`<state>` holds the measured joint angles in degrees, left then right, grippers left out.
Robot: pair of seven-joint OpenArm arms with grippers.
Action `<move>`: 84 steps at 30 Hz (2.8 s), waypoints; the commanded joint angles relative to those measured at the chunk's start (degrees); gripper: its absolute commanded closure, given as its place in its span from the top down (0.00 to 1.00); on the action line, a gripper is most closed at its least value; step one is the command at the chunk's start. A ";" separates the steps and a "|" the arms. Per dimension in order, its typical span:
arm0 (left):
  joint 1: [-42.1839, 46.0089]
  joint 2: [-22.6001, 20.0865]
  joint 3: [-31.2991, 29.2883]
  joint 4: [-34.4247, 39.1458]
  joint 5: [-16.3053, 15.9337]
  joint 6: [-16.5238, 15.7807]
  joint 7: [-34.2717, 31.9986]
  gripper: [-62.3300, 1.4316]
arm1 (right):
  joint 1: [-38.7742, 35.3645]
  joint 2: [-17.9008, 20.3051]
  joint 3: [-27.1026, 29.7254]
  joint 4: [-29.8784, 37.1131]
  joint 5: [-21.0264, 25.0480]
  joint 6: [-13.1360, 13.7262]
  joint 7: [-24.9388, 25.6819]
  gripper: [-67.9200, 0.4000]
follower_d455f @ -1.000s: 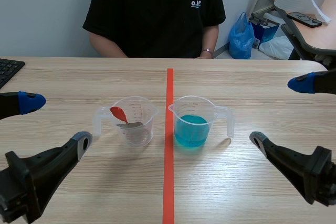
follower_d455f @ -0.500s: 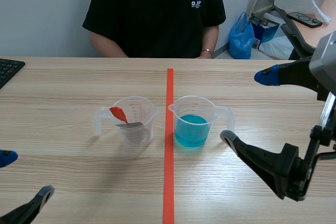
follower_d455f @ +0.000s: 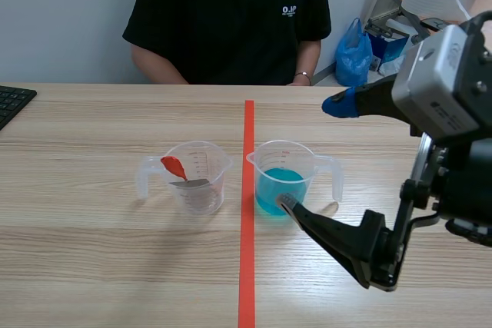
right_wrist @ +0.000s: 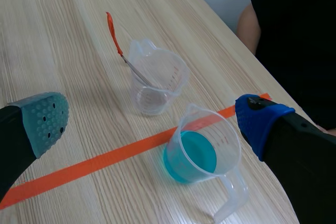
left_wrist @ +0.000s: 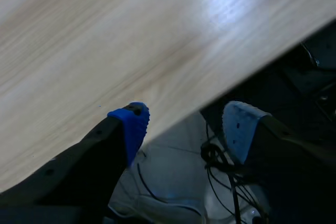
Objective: Do the redox reaction experiment.
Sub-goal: 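Lift the metal plate out of the left beaker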
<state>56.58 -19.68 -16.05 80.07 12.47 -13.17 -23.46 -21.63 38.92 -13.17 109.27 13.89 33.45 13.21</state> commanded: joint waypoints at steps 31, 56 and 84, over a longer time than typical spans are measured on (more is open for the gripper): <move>8.98 1.55 -0.79 -1.27 2.12 1.46 -14.27 0.08 | 24.55 -12.85 -20.94 -13.94 -3.50 -0.42 -5.95 1.00; 8.96 1.55 -0.79 -1.27 2.12 1.46 -14.27 0.08 | 33.22 -19.26 -27.06 -24.59 -4.74 -0.85 -8.39 0.72; 8.96 1.55 -0.79 -1.27 2.12 1.46 -14.27 0.08 | 33.20 -19.41 -27.04 -24.59 -4.72 -0.85 -4.42 0.03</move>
<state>65.10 -18.26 -16.32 77.67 14.98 -11.77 -36.73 10.57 19.53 -40.62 83.57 8.75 32.84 7.88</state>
